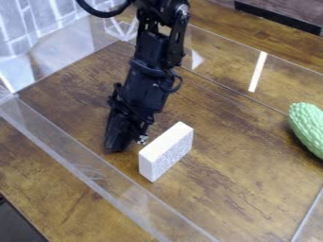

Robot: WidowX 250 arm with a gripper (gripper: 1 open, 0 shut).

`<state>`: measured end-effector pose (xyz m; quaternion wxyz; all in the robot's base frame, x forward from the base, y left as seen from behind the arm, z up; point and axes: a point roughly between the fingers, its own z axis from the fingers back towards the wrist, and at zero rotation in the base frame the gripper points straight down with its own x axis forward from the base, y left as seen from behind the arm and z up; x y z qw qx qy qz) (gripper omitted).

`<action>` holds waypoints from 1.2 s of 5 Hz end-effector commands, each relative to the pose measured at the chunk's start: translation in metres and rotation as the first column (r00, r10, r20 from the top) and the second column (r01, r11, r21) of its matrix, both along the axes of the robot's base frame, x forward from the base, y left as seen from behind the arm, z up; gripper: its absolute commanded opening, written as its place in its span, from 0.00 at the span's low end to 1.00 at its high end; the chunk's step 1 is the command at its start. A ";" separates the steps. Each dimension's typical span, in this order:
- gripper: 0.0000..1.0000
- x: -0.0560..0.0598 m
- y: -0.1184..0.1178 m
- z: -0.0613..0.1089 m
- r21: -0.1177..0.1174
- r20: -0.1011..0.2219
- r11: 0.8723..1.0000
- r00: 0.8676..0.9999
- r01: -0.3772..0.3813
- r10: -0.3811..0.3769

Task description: Put the white object in the blue tray

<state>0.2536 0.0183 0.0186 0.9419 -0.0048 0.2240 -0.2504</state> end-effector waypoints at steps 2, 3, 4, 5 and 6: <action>0.00 0.011 -0.005 0.010 -0.006 0.053 0.999 0.998 0.035 -0.035; 0.00 0.011 -0.006 0.011 -0.009 0.054 0.999 0.998 0.043 -0.043; 0.00 0.011 -0.007 0.011 -0.013 0.056 0.999 0.997 0.051 -0.050; 0.00 0.009 -0.008 0.011 -0.017 0.058 0.998 0.997 0.059 -0.058; 0.00 0.008 -0.008 0.012 -0.022 0.059 0.998 0.996 0.064 -0.062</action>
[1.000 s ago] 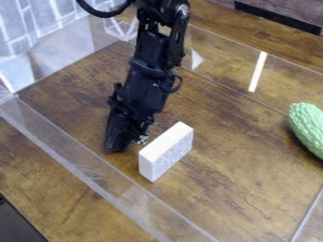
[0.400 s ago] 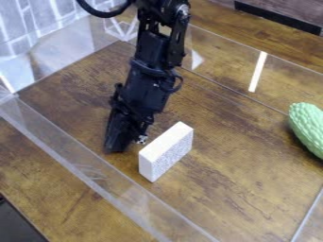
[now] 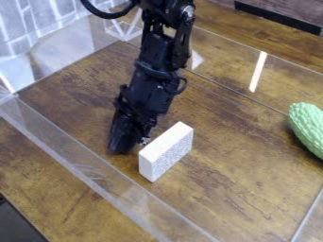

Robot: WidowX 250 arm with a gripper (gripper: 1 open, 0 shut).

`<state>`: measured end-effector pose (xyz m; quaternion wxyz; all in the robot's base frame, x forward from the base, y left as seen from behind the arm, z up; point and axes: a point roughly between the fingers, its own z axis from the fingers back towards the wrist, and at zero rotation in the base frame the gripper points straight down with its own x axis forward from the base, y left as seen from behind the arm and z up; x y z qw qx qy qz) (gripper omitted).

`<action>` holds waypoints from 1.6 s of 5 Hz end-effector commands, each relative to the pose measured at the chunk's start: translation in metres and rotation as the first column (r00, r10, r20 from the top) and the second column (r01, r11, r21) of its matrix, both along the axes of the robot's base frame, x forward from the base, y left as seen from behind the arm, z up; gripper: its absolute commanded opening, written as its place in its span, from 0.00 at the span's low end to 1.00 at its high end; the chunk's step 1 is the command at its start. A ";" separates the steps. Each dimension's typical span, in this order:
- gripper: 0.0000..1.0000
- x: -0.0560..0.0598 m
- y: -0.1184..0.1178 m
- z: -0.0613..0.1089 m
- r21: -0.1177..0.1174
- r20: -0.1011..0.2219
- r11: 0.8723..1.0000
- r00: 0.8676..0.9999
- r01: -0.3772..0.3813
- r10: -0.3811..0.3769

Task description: Put the white object in the blue tray

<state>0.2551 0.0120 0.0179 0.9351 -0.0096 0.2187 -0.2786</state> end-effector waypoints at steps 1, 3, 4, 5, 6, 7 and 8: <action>0.00 0.008 -0.004 0.013 0.004 0.051 1.000 0.998 0.021 -0.021; 0.00 0.010 -0.007 0.014 0.016 0.044 0.999 0.998 0.046 -0.047; 1.00 0.011 -0.008 0.013 0.022 0.039 0.998 0.998 0.053 -0.054; 0.00 0.011 -0.008 0.011 0.026 0.034 0.998 0.998 0.058 -0.059; 0.00 0.011 -0.008 0.009 0.032 0.031 0.998 0.998 0.062 -0.063; 1.00 0.012 -0.009 0.009 0.037 0.026 0.997 0.997 0.069 -0.070; 1.00 0.013 -0.008 0.010 0.043 0.016 0.997 0.997 0.069 -0.070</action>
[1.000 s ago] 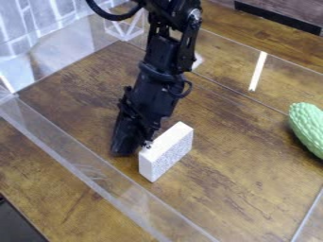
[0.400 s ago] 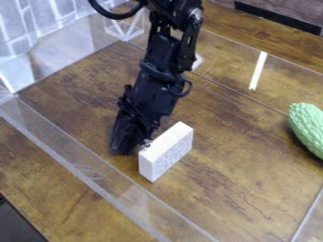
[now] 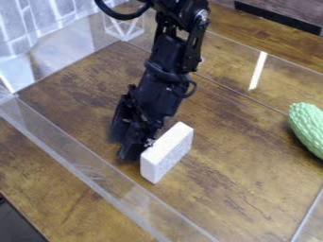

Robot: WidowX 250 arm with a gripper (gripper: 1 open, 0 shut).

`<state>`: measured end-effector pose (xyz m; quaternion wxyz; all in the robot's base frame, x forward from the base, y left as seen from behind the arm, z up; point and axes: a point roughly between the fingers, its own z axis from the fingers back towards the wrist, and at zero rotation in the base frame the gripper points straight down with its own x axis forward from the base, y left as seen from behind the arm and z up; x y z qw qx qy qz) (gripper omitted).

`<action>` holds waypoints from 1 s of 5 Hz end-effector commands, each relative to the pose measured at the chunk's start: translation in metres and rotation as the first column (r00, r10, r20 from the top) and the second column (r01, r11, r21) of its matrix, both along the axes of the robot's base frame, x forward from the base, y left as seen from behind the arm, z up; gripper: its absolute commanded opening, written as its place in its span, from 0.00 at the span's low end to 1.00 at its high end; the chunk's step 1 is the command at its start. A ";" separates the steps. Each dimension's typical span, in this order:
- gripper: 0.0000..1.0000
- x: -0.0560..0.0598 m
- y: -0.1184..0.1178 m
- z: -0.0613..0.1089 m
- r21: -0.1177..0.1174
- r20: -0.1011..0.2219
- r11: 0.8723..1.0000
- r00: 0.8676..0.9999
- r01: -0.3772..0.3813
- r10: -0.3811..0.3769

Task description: Put the white object in the blue tray

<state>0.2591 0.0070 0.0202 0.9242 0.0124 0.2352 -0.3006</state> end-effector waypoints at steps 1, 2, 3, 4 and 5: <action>1.00 0.011 -0.003 0.006 0.007 0.037 1.000 0.999 0.017 -0.017; 1.00 0.013 -0.002 0.005 0.010 0.029 1.000 0.999 0.013 -0.013; 1.00 0.015 -0.002 0.004 0.012 0.022 1.000 1.000 0.009 -0.009; 1.00 0.017 -0.001 0.004 0.016 0.014 1.000 1.000 0.006 -0.006; 1.00 0.019 -0.001 0.004 0.020 0.007 1.000 1.000 0.004 -0.004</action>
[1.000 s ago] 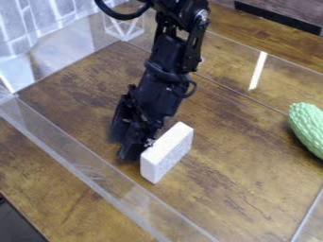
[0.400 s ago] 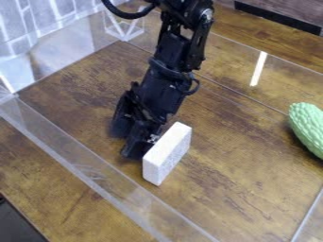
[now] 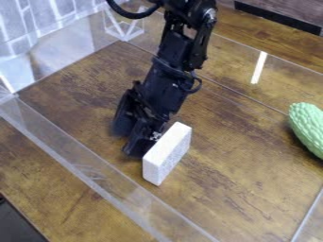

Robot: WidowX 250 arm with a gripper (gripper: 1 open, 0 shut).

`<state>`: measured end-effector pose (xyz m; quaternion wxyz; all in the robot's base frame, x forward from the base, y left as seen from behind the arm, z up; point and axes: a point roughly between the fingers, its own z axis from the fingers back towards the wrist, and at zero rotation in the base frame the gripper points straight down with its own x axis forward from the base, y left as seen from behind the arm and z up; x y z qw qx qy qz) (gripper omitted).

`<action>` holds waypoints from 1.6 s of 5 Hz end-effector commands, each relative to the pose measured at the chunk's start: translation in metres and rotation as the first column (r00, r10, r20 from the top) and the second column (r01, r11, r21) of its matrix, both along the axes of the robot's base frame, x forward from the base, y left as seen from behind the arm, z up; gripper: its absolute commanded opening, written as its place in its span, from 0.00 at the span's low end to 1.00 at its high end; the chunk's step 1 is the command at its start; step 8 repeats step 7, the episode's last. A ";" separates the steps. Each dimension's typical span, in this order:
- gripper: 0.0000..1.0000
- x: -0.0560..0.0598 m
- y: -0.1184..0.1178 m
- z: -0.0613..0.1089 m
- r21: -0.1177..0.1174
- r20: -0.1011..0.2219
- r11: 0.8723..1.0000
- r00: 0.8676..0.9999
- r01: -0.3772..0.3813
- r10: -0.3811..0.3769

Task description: Put the white object in the blue tray

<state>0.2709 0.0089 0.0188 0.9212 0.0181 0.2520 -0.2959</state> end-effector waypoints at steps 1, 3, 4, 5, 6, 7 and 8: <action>0.00 0.009 -0.002 0.005 0.003 0.028 1.000 1.000 0.009 -0.009; 1.00 0.011 0.000 0.007 0.020 0.009 1.000 1.000 0.006 -0.006; 1.00 0.012 0.001 0.008 0.029 -0.001 1.000 1.000 0.003 -0.003; 0.00 0.013 0.002 0.008 0.040 -0.007 0.999 1.000 0.004 -0.003; 0.00 0.015 0.003 0.007 0.049 -0.015 0.999 1.000 0.001 -0.001; 1.00 0.016 0.005 0.008 0.060 -0.026 0.998 1.000 -0.002 0.003; 1.00 0.016 0.005 0.008 0.060 -0.026 0.998 1.000 -0.002 0.003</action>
